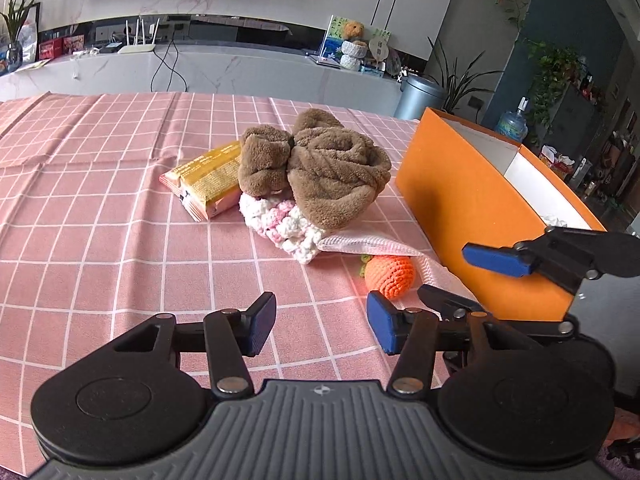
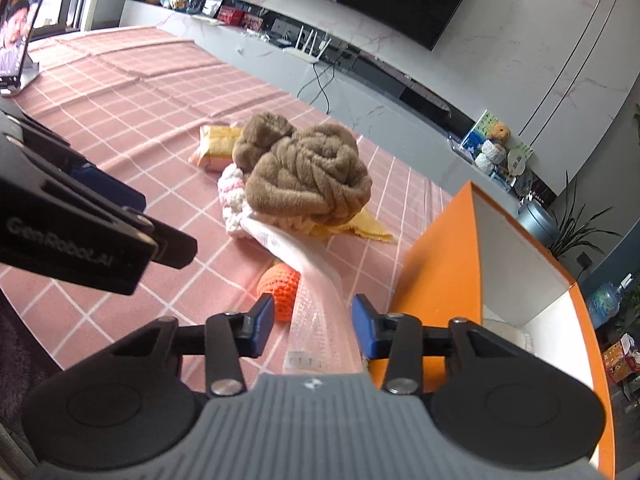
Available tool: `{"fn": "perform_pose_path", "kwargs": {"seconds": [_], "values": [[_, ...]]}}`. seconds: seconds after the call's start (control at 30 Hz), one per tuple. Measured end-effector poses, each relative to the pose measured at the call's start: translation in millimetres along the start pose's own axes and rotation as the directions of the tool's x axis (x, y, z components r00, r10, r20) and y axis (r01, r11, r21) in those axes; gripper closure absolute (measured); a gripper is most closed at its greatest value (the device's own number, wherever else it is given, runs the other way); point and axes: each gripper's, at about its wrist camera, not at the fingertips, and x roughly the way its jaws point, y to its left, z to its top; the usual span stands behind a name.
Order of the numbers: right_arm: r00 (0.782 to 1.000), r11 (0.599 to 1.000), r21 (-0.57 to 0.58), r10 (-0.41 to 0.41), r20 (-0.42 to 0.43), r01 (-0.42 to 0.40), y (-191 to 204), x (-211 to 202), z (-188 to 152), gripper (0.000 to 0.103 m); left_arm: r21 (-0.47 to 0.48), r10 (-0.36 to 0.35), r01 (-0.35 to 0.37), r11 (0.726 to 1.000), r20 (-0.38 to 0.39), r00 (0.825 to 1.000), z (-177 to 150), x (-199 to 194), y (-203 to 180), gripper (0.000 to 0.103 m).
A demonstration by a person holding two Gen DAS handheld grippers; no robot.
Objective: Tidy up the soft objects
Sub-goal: 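Grasp the bubble-wrap bag edge with the right tool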
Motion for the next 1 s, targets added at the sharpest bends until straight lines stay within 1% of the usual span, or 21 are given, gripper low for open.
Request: {"fn": "perform_pose_path", "kwargs": {"seconds": [0.03,0.07,0.13,0.17,0.2,0.23,0.33,0.5,0.6,0.7,0.77,0.8,0.9,0.93,1.0], "values": [[1.0,1.0,-0.003,-0.003,-0.014,0.003,0,4,-1,0.071,-0.005,-0.002,0.002,1.0,-0.005,1.0,0,1,0,0.042],[1.0,1.0,-0.004,-0.004,-0.025,0.004,0,7,-1,0.077,-0.009,-0.003,0.003,1.0,-0.011,1.0,1,4,1,0.042],[0.999,1.0,-0.004,-0.002,-0.04,0.001,0,13,-3,0.082,-0.01,-0.003,0.003,1.0,-0.022,1.0,0,6,0,0.042],[0.999,1.0,-0.002,-0.002,-0.046,0.002,0,15,-5,0.089,-0.012,-0.003,0.003,1.0,-0.027,1.0,0,7,0,0.043],[0.999,1.0,0.002,-0.004,-0.048,0.004,-2,15,-6,0.1,-0.013,-0.004,0.004,1.0,-0.031,1.0,0,8,0,0.043],[0.999,1.0,0.005,-0.007,-0.045,0.007,-2,15,-6,0.102,-0.014,-0.004,0.003,1.0,-0.034,0.999,0,7,-1,0.044],[1.0,0.999,0.036,-0.007,-0.01,0.008,-6,6,-2,0.103,-0.015,0.001,-0.001,1.0,-0.028,1.0,0,3,-1,0.046],[0.994,0.998,0.067,-0.016,0.108,0.009,-8,-30,12,0.103,-0.037,0.019,-0.018,0.999,0.008,1.0,3,-13,1,0.047],[0.984,0.997,0.078,0.009,0.179,-0.023,-4,-51,21,0.103,-0.063,0.032,-0.03,0.998,0.025,0.999,2,-24,5,0.047],[0.968,0.993,0.057,0.082,0.236,-0.098,9,-66,25,0.103,-0.082,0.056,-0.053,0.995,0.035,0.998,-2,-34,11,0.047],[0.964,0.99,0.019,0.132,0.232,-0.14,24,-65,25,0.103,-0.098,0.073,-0.069,0.993,0.038,0.997,-5,-39,16,0.047],[0.963,0.986,0.015,0.159,0.219,-0.166,31,-62,24,0.103,-0.108,0.086,-0.081,0.991,0.039,0.996,-6,-42,19,0.05],[0.957,0.969,0.031,0.236,0.171,-0.245,45,-44,18,0.103,-0.131,0.135,-0.13,0.983,0.027,0.991,-10,-49,30,0.05],[0.954,0.964,0.035,0.254,0.159,-0.263,49,-38,16,0.103,-0.143,0.144,-0.139,0.98,0.026,0.989,-11,-52,34,0.05],[0.956,0.963,0.029,0.262,0.135,-0.268,57,-27,12,0.103,-0.156,0.16,-0.154,0.976,0.022,0.987,-13,-55,40,0.05]]}}
